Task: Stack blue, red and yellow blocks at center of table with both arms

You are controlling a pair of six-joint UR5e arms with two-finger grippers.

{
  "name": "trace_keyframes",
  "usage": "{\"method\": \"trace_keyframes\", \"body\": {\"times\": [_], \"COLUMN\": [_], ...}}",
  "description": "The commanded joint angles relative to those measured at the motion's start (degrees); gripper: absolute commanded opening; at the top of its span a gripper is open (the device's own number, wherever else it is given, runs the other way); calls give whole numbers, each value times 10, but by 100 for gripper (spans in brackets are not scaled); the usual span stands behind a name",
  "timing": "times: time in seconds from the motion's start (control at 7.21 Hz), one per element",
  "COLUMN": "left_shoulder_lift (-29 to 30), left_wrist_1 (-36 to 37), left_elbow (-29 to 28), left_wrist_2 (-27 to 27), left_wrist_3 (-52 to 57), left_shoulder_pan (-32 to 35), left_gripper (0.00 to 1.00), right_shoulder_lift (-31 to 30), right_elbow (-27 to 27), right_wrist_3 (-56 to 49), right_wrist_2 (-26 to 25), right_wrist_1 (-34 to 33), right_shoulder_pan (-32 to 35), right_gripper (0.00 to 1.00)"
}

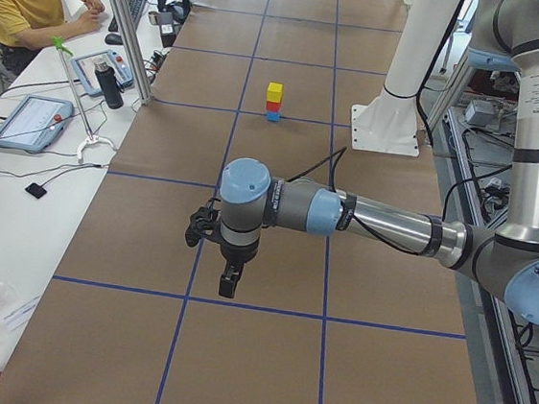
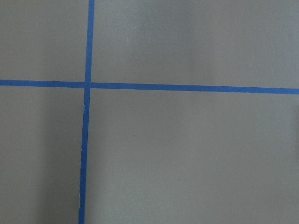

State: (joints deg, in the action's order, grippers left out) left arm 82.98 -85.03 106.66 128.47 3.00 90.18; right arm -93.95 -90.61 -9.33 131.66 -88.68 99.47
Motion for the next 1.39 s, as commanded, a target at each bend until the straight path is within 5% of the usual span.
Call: {"method": "trace_keyframes", "body": {"times": [0.0,1.25], "left_shoulder_lift": [3,-12], "left_wrist_1": [0,-30], "left_elbow": [-7,-4], "left_wrist_2": [25,22], "left_wrist_3": [-37,-31], "left_shoulder_pan": [0,-2], "left_gripper": [100,100], "right_shoulder_lift": [0,-4], "right_elbow": [0,1], "right_wrist_3": [0,7], "right_wrist_2": [0,2], "right_wrist_1": [0,-1], "right_shoulder_pan": [0,-1], "right_gripper": [100,100]}}
